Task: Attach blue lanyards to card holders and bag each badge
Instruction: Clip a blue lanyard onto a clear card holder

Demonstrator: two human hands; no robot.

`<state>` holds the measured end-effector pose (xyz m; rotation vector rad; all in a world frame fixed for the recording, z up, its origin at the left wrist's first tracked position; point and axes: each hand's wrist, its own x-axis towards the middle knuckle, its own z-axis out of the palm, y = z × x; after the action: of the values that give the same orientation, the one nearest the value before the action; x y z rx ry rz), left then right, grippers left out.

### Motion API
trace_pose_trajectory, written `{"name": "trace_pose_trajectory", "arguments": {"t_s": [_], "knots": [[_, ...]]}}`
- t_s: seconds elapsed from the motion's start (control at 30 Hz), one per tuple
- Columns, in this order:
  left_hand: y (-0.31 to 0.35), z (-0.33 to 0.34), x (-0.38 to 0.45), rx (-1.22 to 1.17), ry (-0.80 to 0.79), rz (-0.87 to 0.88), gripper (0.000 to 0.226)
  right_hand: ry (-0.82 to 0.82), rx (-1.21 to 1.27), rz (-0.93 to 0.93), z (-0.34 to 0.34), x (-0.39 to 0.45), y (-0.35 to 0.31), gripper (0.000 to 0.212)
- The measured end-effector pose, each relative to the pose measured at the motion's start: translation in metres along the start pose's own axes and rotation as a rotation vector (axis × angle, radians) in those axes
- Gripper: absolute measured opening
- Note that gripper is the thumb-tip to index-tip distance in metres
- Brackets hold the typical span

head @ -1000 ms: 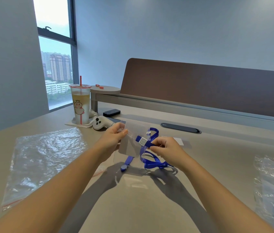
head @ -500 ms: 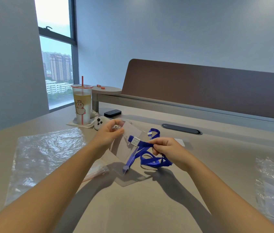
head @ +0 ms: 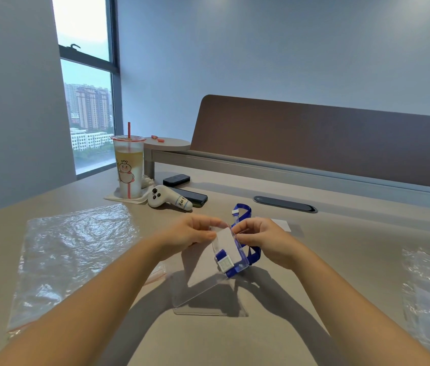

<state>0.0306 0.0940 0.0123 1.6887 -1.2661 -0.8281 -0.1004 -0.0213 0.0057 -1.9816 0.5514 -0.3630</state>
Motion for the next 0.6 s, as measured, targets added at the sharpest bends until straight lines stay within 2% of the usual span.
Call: {"name": "trace_pose_trajectory", "arguments": {"t_s": [0.1,0.23,0.43,0.6], "knots": [[0.001,0.001,0.0,0.012,-0.028,-0.005,0.032,-0.007,-0.037,0.0,-0.001,0.0,0.001,0.016],[-0.002,0.0,0.0,0.043,-0.072,-0.038,0.025,0.084,-0.134,-0.026,-0.002,0.001,0.001,0.017],[-0.003,0.002,0.001,0.051,-0.152,-0.069,0.019,0.07,-0.025,-0.039,0.001,0.003,0.002,0.018],[-0.001,0.01,0.005,0.193,-0.247,-0.126,0.018,0.053,-0.03,-0.049,0.006,0.005,-0.002,0.019]]}}
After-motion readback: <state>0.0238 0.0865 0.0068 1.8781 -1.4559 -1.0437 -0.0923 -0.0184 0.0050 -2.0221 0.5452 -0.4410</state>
